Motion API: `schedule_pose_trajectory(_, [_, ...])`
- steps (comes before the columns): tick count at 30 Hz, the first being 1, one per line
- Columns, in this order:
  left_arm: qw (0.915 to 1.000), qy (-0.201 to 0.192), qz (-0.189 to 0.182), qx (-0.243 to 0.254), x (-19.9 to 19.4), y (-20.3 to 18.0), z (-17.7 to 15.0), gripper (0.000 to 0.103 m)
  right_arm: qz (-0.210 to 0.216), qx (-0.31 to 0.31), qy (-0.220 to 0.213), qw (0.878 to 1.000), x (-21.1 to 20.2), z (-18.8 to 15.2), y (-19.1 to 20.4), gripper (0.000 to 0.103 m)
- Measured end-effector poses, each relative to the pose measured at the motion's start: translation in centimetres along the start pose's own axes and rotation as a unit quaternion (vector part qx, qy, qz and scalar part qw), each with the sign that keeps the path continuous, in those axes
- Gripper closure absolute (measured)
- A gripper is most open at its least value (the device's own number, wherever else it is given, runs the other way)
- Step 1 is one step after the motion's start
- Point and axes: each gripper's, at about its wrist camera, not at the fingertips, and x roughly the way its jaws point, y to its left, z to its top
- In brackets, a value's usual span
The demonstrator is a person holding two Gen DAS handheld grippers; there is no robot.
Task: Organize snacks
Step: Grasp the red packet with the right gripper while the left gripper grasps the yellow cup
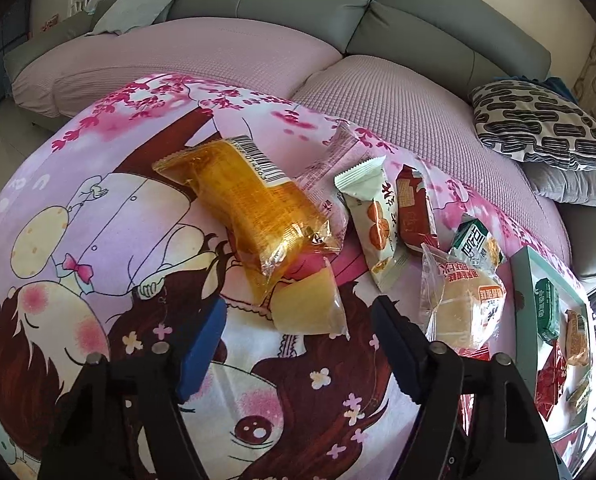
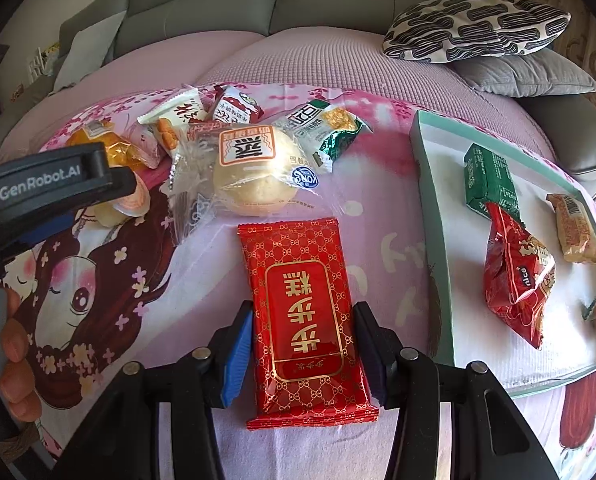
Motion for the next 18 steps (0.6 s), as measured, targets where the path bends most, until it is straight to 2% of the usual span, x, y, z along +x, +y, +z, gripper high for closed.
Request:
schedule_pose_trajectory(11, [0.9999,0.01,0.005,0.009,1.5,-0.5,-0.1,0.059,0.003,-0.004,0.0,1.0,-0.1,-0.1,0.0,0.052])
schedule_pose_trajectory(18, [0.9999,0.012,0.001,0.003,1.0,-0.3,-0.4,0.062,0.006,-0.005,-0.001,1.0,-0.4,-0.1,0.0,0.054])
